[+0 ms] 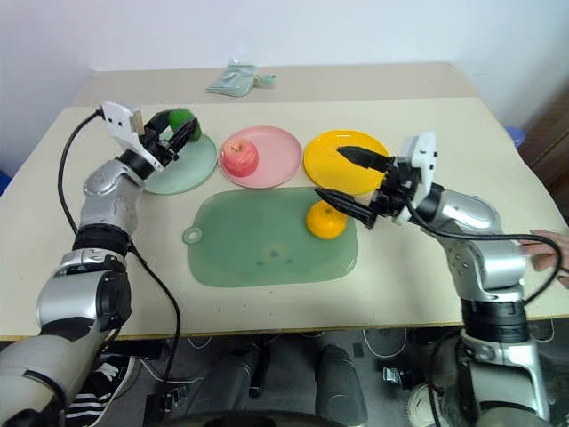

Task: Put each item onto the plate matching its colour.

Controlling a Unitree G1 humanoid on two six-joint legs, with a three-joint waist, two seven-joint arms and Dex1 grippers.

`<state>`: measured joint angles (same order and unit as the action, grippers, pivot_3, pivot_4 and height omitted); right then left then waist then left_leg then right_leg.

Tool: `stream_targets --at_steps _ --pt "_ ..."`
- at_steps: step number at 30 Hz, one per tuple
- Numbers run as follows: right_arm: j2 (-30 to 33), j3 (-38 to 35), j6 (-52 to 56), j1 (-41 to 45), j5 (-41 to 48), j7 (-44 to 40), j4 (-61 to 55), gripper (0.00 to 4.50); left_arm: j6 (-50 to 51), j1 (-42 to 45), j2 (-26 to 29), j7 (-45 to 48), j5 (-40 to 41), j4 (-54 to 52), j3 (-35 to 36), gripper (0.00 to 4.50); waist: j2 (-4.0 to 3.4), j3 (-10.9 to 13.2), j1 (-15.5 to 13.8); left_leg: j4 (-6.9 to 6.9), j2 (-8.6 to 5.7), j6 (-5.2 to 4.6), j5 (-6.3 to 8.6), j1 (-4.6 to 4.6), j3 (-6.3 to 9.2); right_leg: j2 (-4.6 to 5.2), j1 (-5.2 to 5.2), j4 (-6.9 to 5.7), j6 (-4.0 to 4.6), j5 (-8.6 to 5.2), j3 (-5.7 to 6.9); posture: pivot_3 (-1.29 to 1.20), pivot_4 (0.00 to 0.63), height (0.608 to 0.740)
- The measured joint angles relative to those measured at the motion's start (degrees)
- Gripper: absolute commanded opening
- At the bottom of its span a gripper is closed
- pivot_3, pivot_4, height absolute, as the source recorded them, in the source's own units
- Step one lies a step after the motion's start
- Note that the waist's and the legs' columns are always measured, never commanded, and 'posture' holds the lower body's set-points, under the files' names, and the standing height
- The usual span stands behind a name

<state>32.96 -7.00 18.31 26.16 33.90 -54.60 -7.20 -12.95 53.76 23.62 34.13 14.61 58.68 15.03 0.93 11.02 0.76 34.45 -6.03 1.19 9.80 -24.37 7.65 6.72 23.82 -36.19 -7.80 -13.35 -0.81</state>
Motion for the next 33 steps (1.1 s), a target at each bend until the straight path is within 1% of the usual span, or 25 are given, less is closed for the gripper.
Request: stream_targets --at_steps 3,7,9,11,16,19,21,22,24,26,28,29,31,33 --pt "-0.06 0.02 -1.00 1.04 -1.46 0.07 1.29 4.50 -0.12 0.93 1.08 -7.37 -1.28 3.53 0.42 2.59 0.01 0.00 -0.15 0.01 -0.04 0.00 0.00 -0.02 0.02 0.01 -0.01 0.01 -0.03 0.02 0.01 0.00 0.150 0.740" --pt "-0.05 0.03 -1.40 1.02 -2.38 -0.51 1.86 4.50 -0.11 1.26 1.48 -12.30 -2.98 5.02 0.26 2.59 0.01 0.00 -0.10 0.01 -0.05 0.00 0.00 -0.01 0.02 0.00 -0.03 0.00 -0.04 0.02 0.01 0.00 0.150 0.740" --pt "0.08 0.03 -1.55 0.98 -2.92 -0.76 1.86 4.50 -0.07 1.26 1.39 -13.51 -3.37 5.70 0.26 3.60 0.01 0.00 -0.01 0.01 -0.05 0.00 0.00 -0.01 0.01 0.00 -0.02 0.00 -0.04 0.02 0.01 0.00 0.150 0.740" --pt "0.08 0.03 -1.69 0.87 -3.36 -0.87 1.86 4.50 0.20 1.27 1.39 -14.54 -3.48 5.97 0.27 4.47 0.01 0.00 0.02 0.01 -0.04 0.00 0.00 -0.01 0.02 0.00 -0.02 0.00 -0.03 0.02 0.01 0.00 0.150 0.740" --pt "0.08 0.04 -1.76 -0.23 -3.82 -0.94 1.83 4.50 -1.16 1.28 1.50 -12.99 -3.93 5.98 0.23 4.47 0.01 0.00 0.03 0.01 -0.04 0.00 0.00 -0.01 0.01 0.00 -0.02 0.00 -0.03 0.02 0.01 0.00 0.150 0.740" --pt "0.39 0.12 -1.69 -0.47 -3.89 -1.21 1.71 4.50 -3.63 1.22 1.97 -6.10 -1.89 4.65 0.65 4.47 0.01 0.00 0.04 0.01 -0.04 0.00 0.00 -0.01 0.00 0.00 -0.01 0.00 -0.03 0.02 0.01 0.00 0.150 0.740" --pt "1.67 0.63 -1.31 -0.99 -4.16 -2.13 1.54 4.50 -3.83 0.66 1.88 5.41 1.91 0.19 1.01 4.47 0.01 0.00 0.00 0.01 -0.03 0.00 0.00 -0.04 -0.01 0.00 -0.02 0.01 -0.03 0.02 0.02 0.00 0.150 0.740" --pt "2.20 1.25 -1.21 -1.37 -4.56 -2.70 1.40 4.50 -3.83 -0.08 1.97 11.98 3.97 -3.10 1.03 4.47 0.00 0.00 0.04 0.01 -0.03 0.00 0.00 -0.03 -0.03 0.02 -0.03 0.02 -0.03 0.02 0.01 0.00 0.150 0.740" --pt "2.90 2.67 -1.01 -2.16 -5.68 -3.52 1.31 4.50 -2.39 -2.47 2.21 22.17 7.20 -9.80 0.01 4.47 -0.02 -0.01 0.23 0.01 -0.01 0.00 0.01 -0.01 -0.04 0.02 -0.03 0.02 -0.02 0.02 -0.01 0.00 0.150 0.740" --pt "3.77 4.27 0.60 -2.68 -6.40 -3.76 1.47 4.50 2.91 -6.52 2.72 31.23 10.49 -17.05 -1.70 4.47 -0.04 -0.02 0.52 -0.02 0.02 0.00 0.00 0.01 -0.04 0.00 -0.01 0.00 -0.01 0.02 -0.04 0.00 0.150 0.740" --pt "4.28 6.06 2.19 -2.22 -8.14 -3.53 2.05 4.50 11.60 -11.20 4.08 38.17 13.69 -23.88 -3.97 4.47 -0.04 -0.02 1.02 -0.03 0.06 0.00 0.00 0.01 -0.03 -0.04 0.02 -0.02 0.01 0.02 -0.05 0.00 0.150 0.740" --pt "4.23 6.80 2.80 -1.94 -8.77 -3.25 2.30 4.50 14.58 -13.15 5.01 40.31 14.60 -26.58 -4.97 4.47 -0.04 -0.02 1.35 -0.03 0.08 0.00 0.00 0.01 -0.01 -0.06 0.03 -0.02 0.01 0.01 -0.04 0.00 0.150 0.740" --pt "3.91 8.05 5.29 -0.98 -9.01 -2.58 2.91 4.50 25.48 -16.98 8.28 44.32 17.75 -33.56 -7.48 4.47 -0.05 -0.01 1.81 -0.06 0.09 0.00 0.00 -0.01 0.00 -0.07 0.08 -0.04 0.02 0.01 -0.06 0.00 0.150 0.740" --pt "3.54 8.71 6.43 -0.26 -9.43 -1.87 3.37 4.50 30.93 -18.09 9.70 45.59 19.20 -38.05 -8.12 4.47 -0.05 -0.01 1.71 -0.07 0.10 0.01 0.00 0.00 0.00 -0.07 0.08 -0.04 0.02 0.01 -0.06 0.00 0.150 0.740"
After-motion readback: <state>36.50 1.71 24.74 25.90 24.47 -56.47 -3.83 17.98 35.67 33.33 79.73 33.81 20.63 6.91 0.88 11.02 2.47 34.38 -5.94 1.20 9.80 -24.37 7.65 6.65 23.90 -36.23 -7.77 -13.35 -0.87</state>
